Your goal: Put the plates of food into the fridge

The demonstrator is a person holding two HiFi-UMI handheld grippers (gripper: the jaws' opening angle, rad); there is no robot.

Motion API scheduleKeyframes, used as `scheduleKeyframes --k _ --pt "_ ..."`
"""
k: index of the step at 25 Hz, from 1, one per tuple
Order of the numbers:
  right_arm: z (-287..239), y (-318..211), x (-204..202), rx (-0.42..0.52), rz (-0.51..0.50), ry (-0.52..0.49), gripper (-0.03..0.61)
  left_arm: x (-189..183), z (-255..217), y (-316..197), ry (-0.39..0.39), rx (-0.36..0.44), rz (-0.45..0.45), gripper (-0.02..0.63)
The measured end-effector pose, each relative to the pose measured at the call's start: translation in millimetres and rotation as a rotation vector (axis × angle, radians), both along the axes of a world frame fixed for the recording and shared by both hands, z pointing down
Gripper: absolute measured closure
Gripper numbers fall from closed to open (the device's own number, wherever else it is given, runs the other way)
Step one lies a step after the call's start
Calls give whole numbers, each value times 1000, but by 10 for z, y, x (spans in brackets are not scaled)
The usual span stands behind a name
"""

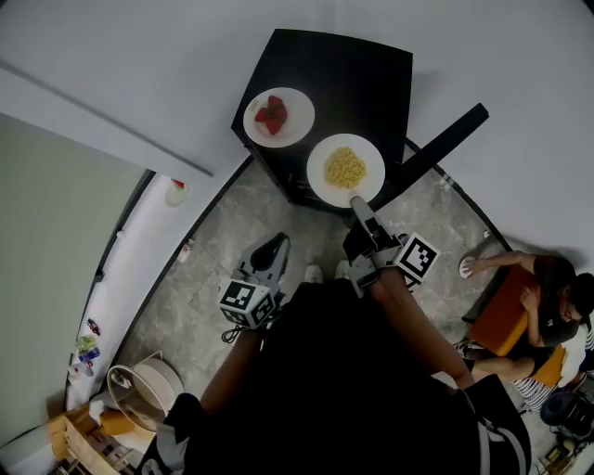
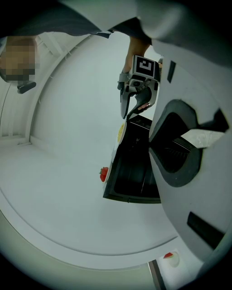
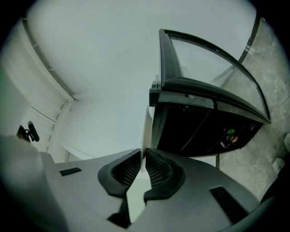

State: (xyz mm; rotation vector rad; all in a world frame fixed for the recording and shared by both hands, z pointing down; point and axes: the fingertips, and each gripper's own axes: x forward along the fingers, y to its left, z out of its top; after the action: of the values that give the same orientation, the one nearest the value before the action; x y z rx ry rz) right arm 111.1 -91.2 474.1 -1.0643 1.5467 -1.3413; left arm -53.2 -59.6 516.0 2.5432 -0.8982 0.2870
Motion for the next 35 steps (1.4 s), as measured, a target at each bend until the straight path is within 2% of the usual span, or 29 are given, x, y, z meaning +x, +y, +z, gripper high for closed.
scheduleKeyframes --k 10,18,23,35 --pt "144 213 -242 -21 -78 -27 531 -63 49 53 0 -6 -13 583" --pt "403 234 -313 -20 -129 -7 531 -103 69 46 -14 -14 -27 583" --pt "622 237 -282 -76 -101 -67 531 -99 31 23 -22 -6 -24 583" --pt "1182 -30 -102 -129 9 -30 532 -97 30 12 -43 -17 -1 583"
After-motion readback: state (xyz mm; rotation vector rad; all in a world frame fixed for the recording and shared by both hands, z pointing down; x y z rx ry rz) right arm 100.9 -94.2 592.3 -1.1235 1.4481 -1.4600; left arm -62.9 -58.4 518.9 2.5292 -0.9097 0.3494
